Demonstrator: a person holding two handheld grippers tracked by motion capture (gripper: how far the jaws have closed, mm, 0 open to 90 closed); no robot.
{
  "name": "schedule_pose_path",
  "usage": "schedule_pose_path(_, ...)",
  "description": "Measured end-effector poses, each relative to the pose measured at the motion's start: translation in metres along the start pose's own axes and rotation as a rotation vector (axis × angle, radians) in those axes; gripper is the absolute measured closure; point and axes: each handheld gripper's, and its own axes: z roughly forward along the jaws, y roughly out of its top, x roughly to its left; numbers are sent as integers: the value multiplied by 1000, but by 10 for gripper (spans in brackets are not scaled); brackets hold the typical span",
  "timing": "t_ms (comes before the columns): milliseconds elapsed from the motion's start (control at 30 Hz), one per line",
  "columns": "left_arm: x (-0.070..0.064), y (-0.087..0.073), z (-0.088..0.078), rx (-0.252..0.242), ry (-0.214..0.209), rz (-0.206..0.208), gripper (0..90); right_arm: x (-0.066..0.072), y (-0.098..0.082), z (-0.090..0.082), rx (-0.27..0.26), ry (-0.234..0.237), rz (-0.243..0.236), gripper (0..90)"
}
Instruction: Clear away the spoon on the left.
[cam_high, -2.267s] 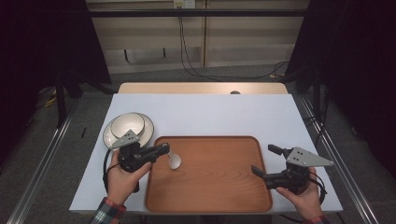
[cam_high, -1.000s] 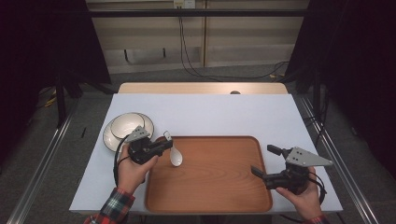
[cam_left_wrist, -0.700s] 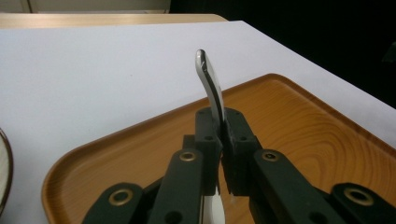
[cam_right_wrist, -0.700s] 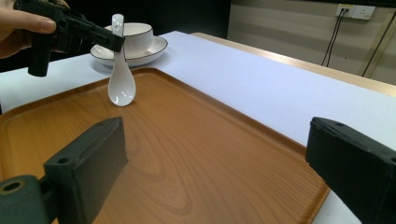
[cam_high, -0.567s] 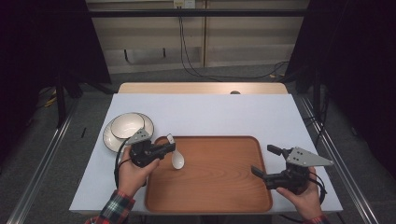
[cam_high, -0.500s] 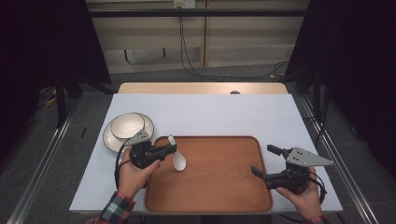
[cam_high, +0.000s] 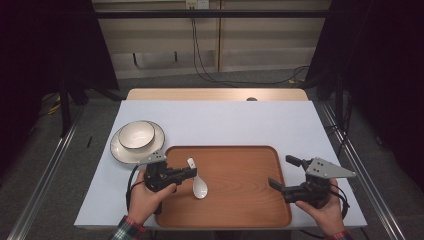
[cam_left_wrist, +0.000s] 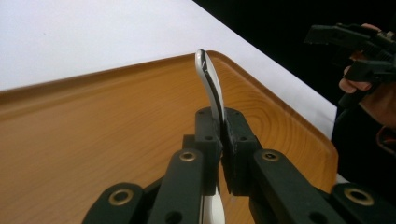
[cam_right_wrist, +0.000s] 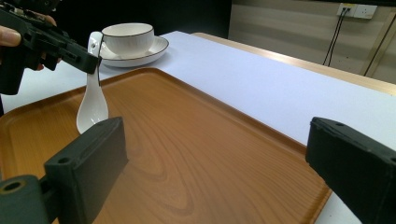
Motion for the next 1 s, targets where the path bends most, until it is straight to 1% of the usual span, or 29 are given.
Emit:
schedule_pose_path(33,0,0,0,-3,-1,-7,856,0,0,0,1,0,3,50)
schedule_pose_path(100,2,0,1,-4,8,-5,852,0,0,0,4,3,6,50)
schedule_pose_path(200,5,0,1,3,45,13,834,0,0,1,6,9,5,49)
schedule_pose_path(233,5,-1,2,1,51,12,828,0,0,1,2,11,6,49)
schedule_pose_path(267,7,-1,2,8,56,22,824,0,0,0,4,6,6,49)
schedule_pose_path(333,8,-1,3,16,91,41,799,0,0,1,4,10,7,49)
schedule_pose_path(367,9,-1,4,19,94,45,789,0,0,1,9,5,9,49)
schedule_pose_path(400,10,-2,4,21,106,52,780,1,0,1,11,7,8,49)
schedule_pose_path(433,11,-2,5,23,114,62,768,0,-1,2,8,11,6,48)
schedule_pose_path(467,12,-3,6,31,133,79,755,0,-1,2,13,7,3,47)
schedule_pose_path(533,14,-4,8,37,151,96,728,1,-1,2,13,3,7,47)
schedule_pose_path(667,15,-6,10,50,173,132,693,1,-1,2,18,7,8,47)
schedule_pose_path(733,14,-6,10,61,184,142,682,1,-1,2,19,3,11,47)
schedule_pose_path(800,13,-6,12,78,189,159,677,2,-1,2,14,9,6,47)
schedule_pose_path(833,12,-7,13,92,204,175,676,2,-1,2,15,7,7,47)
schedule_pose_path(867,12,-7,14,95,199,180,679,2,-1,2,18,6,10,46)
schedule_pose_path(900,13,-8,14,102,207,191,677,1,-1,2,20,7,12,45)
schedule_pose_path(967,13,-8,14,94,201,180,670,2,-1,2,18,9,11,46)
schedule_pose_path(1000,13,-7,14,94,197,183,669,2,-1,2,17,10,9,46)
